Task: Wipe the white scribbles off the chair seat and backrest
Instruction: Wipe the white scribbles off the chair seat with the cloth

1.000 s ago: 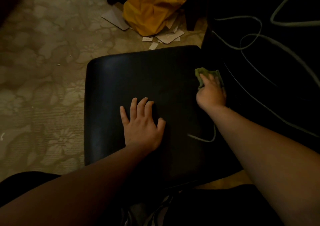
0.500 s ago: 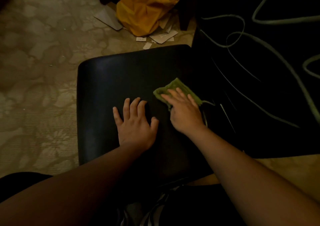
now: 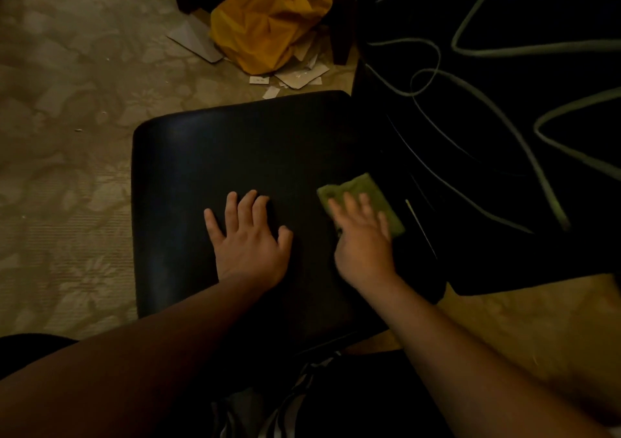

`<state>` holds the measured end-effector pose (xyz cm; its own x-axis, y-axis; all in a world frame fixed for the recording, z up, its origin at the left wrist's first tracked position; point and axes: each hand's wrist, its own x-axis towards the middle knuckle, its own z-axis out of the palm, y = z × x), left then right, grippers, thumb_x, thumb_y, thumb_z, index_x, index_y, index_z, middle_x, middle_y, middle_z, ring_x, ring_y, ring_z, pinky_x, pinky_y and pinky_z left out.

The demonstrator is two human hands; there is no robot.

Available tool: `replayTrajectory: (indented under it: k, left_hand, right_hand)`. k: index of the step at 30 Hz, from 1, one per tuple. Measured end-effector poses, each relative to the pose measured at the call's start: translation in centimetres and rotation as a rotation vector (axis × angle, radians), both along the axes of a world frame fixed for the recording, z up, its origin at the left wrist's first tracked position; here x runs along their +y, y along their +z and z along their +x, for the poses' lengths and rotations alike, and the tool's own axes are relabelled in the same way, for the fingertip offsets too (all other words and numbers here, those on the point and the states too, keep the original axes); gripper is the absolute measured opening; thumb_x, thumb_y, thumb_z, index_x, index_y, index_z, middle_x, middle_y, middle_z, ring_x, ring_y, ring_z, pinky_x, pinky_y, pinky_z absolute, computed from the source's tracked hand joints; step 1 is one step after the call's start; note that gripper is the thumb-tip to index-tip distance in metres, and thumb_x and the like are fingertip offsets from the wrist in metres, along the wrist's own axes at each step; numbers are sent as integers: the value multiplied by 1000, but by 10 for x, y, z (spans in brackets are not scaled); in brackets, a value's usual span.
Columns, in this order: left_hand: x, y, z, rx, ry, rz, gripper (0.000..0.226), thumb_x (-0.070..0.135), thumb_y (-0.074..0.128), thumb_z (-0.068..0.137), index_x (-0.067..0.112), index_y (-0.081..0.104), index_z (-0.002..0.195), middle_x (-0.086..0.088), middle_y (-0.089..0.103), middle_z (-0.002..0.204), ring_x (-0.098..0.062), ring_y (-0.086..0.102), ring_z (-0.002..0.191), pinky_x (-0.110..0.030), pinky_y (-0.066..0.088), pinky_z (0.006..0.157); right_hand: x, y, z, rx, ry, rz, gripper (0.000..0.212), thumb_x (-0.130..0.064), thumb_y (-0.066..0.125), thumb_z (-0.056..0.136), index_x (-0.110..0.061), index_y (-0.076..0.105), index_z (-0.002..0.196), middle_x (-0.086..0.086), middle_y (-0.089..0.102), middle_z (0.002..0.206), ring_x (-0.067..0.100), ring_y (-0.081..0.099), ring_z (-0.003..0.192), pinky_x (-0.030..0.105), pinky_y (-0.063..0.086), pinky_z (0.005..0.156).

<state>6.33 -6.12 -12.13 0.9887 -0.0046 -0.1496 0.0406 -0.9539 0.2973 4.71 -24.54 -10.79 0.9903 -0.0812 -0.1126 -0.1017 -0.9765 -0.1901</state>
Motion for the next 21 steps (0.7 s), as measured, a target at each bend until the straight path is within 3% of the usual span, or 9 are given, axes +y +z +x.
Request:
replayTrajectory:
  k: [3, 7, 15, 21]
  left_hand:
    - [-1, -1, 0, -8, 2, -1, 70, 62, 27, 97, 27, 21, 157, 1, 11, 170, -23, -10, 158, -60, -14, 122]
    - [0, 0, -2, -7, -5, -3, 69, 62, 28, 98, 28, 22, 157, 0, 12, 170, -23, -9, 158, -60, -13, 122]
    - [1, 7, 0, 16, -49, -24, 68, 59, 34, 101, 27, 20, 159, -1, 11, 171, -26, -8, 158, -62, -12, 122]
    - [4, 9, -6, 35, -158, -14, 59, 54, 26, 106, 40, 12, 161, 7, 5, 172, -29, -12, 158, -66, -15, 119]
  right_hand:
    - [36, 4, -40, 81, 184, 36, 78, -13, 49, 90, -38, 15, 156, -7, 11, 167, 20, -2, 153, 50, 4, 122]
    - [29, 7, -48, 90, 248, 78, 72, -17, 45, 94, -39, 15, 156, -13, 7, 166, 12, -6, 153, 44, -2, 122]
    - [-55, 0, -26, 15, -160, 71, 67, -16, 40, 97, -38, 18, 156, -7, 15, 166, 19, 3, 153, 48, 9, 123]
    - [-20, 4, -44, 34, -140, 31, 73, -15, 44, 94, -37, 15, 157, -3, 13, 167, 23, 0, 154, 51, 8, 123]
